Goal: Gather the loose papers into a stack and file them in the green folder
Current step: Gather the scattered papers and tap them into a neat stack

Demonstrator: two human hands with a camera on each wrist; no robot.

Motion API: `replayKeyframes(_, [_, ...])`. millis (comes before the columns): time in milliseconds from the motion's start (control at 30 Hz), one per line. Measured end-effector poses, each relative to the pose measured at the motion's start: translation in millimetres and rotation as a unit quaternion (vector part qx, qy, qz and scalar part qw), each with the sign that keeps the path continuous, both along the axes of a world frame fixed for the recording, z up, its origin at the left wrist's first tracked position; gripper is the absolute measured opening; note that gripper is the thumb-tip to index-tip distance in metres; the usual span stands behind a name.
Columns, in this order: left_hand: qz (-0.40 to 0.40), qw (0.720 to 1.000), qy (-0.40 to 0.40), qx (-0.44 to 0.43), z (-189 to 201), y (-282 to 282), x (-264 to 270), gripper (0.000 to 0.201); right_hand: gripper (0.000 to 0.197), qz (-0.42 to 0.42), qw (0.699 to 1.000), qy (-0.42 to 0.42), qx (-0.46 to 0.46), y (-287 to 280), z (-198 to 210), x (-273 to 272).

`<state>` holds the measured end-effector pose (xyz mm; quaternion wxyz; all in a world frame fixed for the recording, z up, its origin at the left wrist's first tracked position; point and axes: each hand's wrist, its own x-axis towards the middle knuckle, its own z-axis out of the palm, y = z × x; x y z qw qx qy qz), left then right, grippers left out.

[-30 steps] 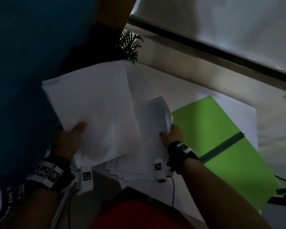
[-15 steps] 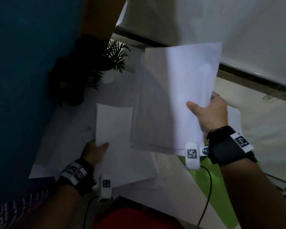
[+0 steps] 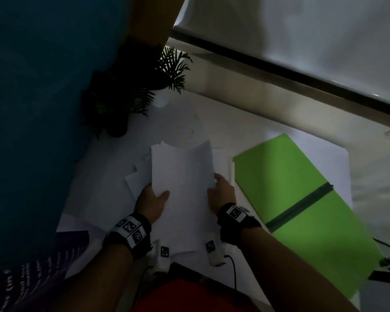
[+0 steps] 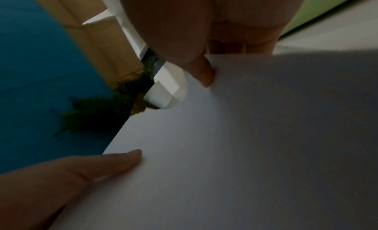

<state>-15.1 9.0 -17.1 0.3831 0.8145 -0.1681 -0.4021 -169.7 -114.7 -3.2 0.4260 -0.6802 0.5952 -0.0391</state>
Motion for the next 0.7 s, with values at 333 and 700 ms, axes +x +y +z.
replayKeyframes(333, [0.057,0.994,-0.077,-0.058,27,36,31,0.044,0.089,-0.031,0.986,0.16,-0.041,5,-12,-30])
replayKeyframes(700, [0.141,0.984,-0.053,-0.098,36,83,71,0.042,0.106,-0.023,0.983,0.182,0.02,1,-13,3])
